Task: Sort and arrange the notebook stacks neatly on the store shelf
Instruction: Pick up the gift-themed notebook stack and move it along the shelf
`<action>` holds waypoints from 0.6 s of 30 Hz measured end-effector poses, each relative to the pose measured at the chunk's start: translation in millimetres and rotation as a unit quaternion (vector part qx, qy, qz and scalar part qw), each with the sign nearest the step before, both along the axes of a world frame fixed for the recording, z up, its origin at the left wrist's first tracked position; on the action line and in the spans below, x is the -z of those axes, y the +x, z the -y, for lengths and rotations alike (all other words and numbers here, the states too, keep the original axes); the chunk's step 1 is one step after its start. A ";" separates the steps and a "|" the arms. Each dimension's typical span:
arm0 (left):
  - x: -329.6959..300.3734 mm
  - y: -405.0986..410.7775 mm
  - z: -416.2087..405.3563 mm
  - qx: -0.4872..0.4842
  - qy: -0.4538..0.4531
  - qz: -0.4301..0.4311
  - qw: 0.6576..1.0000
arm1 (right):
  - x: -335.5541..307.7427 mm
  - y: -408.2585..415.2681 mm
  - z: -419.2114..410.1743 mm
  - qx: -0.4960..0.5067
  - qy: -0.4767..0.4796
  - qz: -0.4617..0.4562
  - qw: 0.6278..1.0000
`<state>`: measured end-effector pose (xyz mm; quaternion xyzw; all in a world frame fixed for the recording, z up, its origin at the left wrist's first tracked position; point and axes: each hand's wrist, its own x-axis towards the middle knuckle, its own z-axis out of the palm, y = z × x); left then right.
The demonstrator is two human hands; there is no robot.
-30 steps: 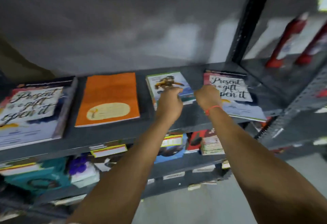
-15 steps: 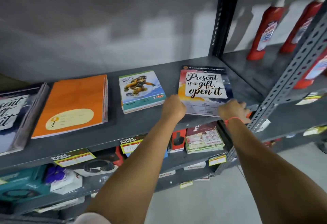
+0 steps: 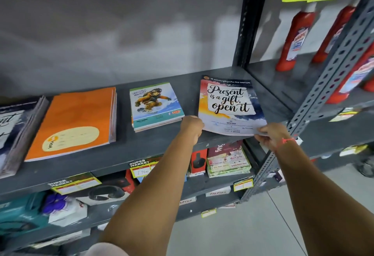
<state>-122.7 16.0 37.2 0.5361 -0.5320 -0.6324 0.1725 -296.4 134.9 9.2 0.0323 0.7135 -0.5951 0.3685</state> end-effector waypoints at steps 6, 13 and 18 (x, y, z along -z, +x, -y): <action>-20.3 24.7 2.9 -0.035 -0.033 -0.035 0.998 | -18.6 22.5 -0.9 -0.002 -0.075 0.011 0.997; -51.2 120.8 29.5 -0.059 -0.118 -0.053 0.990 | -68.0 113.1 34.9 -0.045 -0.160 -0.010 0.986; -66.0 247.5 65.4 -0.102 -0.133 -0.065 0.984 | -81.3 219.1 92.2 -0.093 -0.201 -0.016 0.975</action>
